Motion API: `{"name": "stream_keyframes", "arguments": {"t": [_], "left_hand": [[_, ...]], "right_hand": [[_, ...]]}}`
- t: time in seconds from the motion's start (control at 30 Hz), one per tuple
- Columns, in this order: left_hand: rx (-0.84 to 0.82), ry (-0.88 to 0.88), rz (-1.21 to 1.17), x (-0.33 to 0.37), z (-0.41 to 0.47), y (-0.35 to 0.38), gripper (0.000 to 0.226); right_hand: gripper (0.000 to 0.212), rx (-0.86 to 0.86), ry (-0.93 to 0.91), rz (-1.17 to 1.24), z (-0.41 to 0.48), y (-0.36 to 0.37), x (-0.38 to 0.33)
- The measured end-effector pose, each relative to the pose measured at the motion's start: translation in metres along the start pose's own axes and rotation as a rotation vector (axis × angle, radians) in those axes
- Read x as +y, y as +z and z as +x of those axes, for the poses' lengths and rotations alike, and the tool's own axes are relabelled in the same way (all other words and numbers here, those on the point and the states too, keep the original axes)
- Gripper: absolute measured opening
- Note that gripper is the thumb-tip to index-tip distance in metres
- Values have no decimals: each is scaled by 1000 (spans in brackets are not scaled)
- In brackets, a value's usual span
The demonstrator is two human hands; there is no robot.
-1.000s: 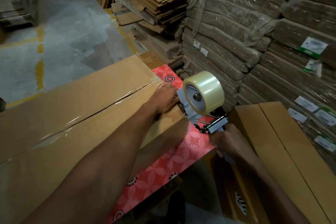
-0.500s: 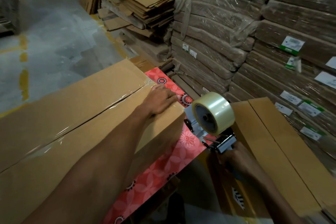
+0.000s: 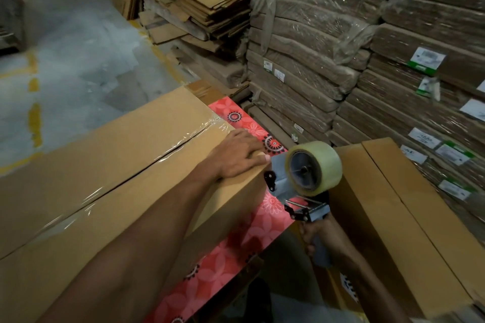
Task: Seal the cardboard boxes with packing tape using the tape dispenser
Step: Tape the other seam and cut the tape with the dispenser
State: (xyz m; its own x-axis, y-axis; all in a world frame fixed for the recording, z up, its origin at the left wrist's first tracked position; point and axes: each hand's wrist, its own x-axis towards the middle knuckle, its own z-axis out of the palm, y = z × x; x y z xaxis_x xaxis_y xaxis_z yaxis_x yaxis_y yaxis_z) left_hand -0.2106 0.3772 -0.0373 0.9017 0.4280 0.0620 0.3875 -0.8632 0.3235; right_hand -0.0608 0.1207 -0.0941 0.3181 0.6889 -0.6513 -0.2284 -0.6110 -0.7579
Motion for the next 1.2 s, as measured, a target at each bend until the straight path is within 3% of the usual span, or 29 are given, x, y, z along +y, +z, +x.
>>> {"name": "stream_keyframes", "arguments": {"t": [0.1,0.17,0.2,0.4,0.57,0.67,0.77,0.93,1.0,1.07,1.1,1.2], "left_hand": [[-10,4,10,6,-1,-1,31],[4,-26,56,10,2,-1,31],[-3,-54,69,12,3,0,32],[-18,-153,179,31,7,11,47],[-7,-191,167,36,4,12,63],[-20,-199,162,38,4,10,64],[-30,-212,184,36,3,10,83],[-71,-194,96,32,4,7,67],[-3,-232,-182,25,2,-5,60],[230,-370,-447,6,4,-24,45],[355,-457,-474,-9,4,-34,40],[417,-657,-231,-79,-2,-57,50]], "right_hand": [[15,72,166,105,-2,7,25],[9,192,166,83,0,7,37],[4,257,132,70,2,7,39],[16,382,-198,-298,52,14,-2],[32,341,-239,-556,101,14,-34],[30,290,-245,-761,113,13,-38],[29,256,-240,-857,123,13,-33],[29,193,-160,-1003,131,10,-49],[34,352,-161,-1205,130,11,-81],[33,514,-351,-1221,128,22,-124],[30,505,-513,-1109,124,33,-148],[23,282,-895,-867,118,87,-209]]}}
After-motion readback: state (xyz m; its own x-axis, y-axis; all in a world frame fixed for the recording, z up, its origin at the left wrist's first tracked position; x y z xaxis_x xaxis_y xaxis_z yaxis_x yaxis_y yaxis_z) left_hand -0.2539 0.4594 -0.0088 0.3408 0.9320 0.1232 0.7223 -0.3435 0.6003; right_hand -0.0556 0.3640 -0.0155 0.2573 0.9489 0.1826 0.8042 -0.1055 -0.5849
